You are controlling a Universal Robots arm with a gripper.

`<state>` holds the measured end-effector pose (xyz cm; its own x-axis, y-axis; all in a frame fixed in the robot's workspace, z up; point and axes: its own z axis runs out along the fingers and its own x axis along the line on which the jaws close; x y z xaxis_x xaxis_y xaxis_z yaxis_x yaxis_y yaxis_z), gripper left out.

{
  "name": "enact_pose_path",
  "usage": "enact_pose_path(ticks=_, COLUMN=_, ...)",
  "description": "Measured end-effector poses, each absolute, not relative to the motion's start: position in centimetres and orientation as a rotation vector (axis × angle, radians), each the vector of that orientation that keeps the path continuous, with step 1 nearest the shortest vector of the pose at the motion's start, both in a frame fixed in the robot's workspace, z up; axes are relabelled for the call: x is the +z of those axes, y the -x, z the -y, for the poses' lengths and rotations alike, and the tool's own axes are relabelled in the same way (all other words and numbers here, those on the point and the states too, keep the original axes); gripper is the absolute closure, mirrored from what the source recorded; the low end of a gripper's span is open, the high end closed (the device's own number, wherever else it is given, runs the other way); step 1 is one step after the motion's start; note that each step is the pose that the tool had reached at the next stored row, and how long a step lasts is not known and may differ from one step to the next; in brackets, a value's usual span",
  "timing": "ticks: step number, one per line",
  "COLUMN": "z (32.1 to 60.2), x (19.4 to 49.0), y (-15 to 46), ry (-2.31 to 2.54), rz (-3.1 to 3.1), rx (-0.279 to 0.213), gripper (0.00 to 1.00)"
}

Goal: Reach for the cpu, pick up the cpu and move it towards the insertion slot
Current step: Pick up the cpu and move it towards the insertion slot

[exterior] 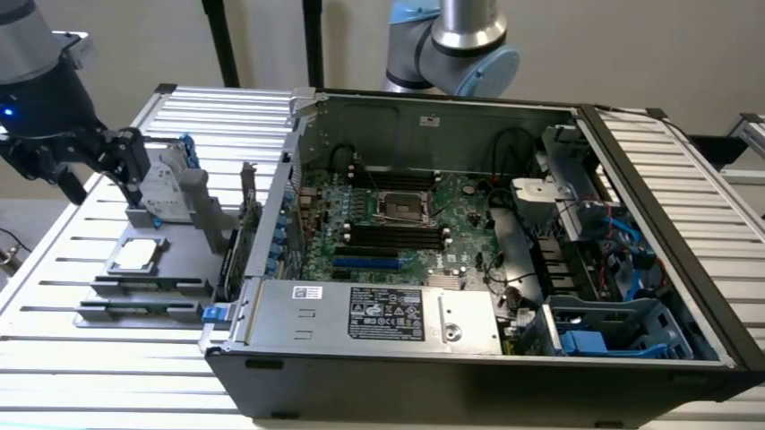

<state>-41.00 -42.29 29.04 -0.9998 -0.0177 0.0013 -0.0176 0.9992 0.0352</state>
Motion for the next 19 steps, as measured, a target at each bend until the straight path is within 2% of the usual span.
enact_pose_path(ticks=19, z=42.8, x=25.6, y=40.7, ry=-0.028, rz=3.139, rx=-0.055, gripper=0.29)
